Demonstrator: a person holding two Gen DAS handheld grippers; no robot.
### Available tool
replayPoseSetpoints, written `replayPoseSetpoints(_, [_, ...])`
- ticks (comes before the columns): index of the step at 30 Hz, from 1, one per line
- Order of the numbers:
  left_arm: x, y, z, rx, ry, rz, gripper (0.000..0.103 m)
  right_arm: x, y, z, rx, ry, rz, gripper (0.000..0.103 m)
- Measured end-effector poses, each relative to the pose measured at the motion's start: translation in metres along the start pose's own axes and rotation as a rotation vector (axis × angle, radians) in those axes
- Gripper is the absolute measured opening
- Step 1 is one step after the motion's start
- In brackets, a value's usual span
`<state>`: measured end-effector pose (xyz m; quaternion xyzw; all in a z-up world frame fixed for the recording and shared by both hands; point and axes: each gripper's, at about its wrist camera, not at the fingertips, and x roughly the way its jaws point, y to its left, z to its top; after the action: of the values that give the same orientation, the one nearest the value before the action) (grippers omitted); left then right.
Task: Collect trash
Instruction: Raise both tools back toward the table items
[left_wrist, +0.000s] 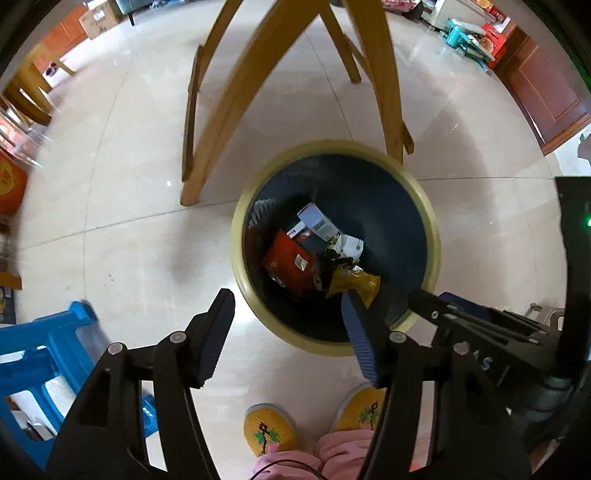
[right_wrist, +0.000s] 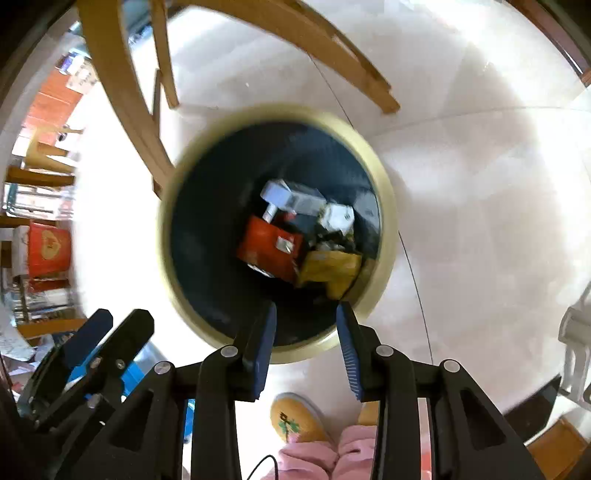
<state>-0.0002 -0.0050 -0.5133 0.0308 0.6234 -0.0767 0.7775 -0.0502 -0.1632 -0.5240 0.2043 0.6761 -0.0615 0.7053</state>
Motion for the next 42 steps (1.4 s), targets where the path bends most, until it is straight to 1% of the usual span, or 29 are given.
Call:
replayPoseSetpoints(4, [-0.037,0.002,0.003,-0.012,-0.016,-0.005,0.057,-0.045,0.001,-0.003,-0.008,-0.03,0.021,0.034])
replayPoseSetpoints(8, [-0.093,0.006,0.007,-0.02,-0.034,-0.012,0.057,-0.095,0.01,-0.007,-0.025,-0.049,0.028,0.034])
replayPoseSetpoints(10, [-0.128,0.009,0.009,-0.027,-0.046,-0.022,0.057,-0.131,0.016,-0.013,-0.033,-0.059,0.036,0.034])
replayPoseSetpoints(12, [-0.164,0.012,0.014,-0.034,-0.056,-0.034,0.061,-0.165,0.023,-0.017,-0.038,-0.069,0.043,0.034])
replayPoseSetpoints(13, [-0.182,0.013,0.016,-0.036,-0.063,-0.039,0.07,-0.185,0.026,-0.019,-0.039,-0.074,0.047,0.034])
replayPoseSetpoints(14, [-0.2,0.014,0.019,-0.036,-0.07,-0.043,0.076,-0.201,0.029,-0.021,-0.039,-0.078,0.051,0.034])
replayPoseSetpoints(19, [-0.3,0.026,0.037,-0.038,-0.106,-0.068,0.076,-0.3,0.05,-0.03,-0.055,-0.12,0.072,0.034])
replayPoseSetpoints(20, [-0.314,0.027,0.04,-0.036,-0.112,-0.079,0.076,-0.317,0.056,-0.031,-0.06,-0.131,0.077,0.034])
replayPoseSetpoints(22, [-0.35,0.03,0.046,-0.013,-0.127,-0.113,0.077,-0.353,0.068,-0.032,-0.078,-0.165,0.082,0.034])
replayPoseSetpoints(26, [-0.404,0.032,0.057,0.042,-0.166,-0.131,0.08,-0.42,0.092,-0.032,-0.116,-0.254,0.092,0.034])
replayPoseSetpoints(29, [-0.431,0.032,0.066,0.059,-0.196,-0.136,0.08,-0.458,0.107,-0.028,-0.136,-0.32,0.091,0.034])
replayPoseSetpoints(33, [-0.47,0.037,0.086,0.075,-0.267,-0.144,0.08,-0.5,0.123,-0.017,-0.156,-0.386,0.088,0.034])
replayPoseSetpoints(37, [-0.501,0.043,0.113,0.068,-0.338,-0.14,0.08,-0.527,0.132,0.001,-0.173,-0.464,0.078,0.034])
replayPoseSetpoints(38, [-0.506,0.044,0.12,0.059,-0.346,-0.145,0.08,-0.536,0.135,0.005,-0.173,-0.481,0.078,0.034])
replayPoseSetpoints(42, [-0.517,0.05,0.151,0.037,-0.365,-0.155,0.08,-0.547,0.14,0.029,-0.178,-0.536,0.083,0.034])
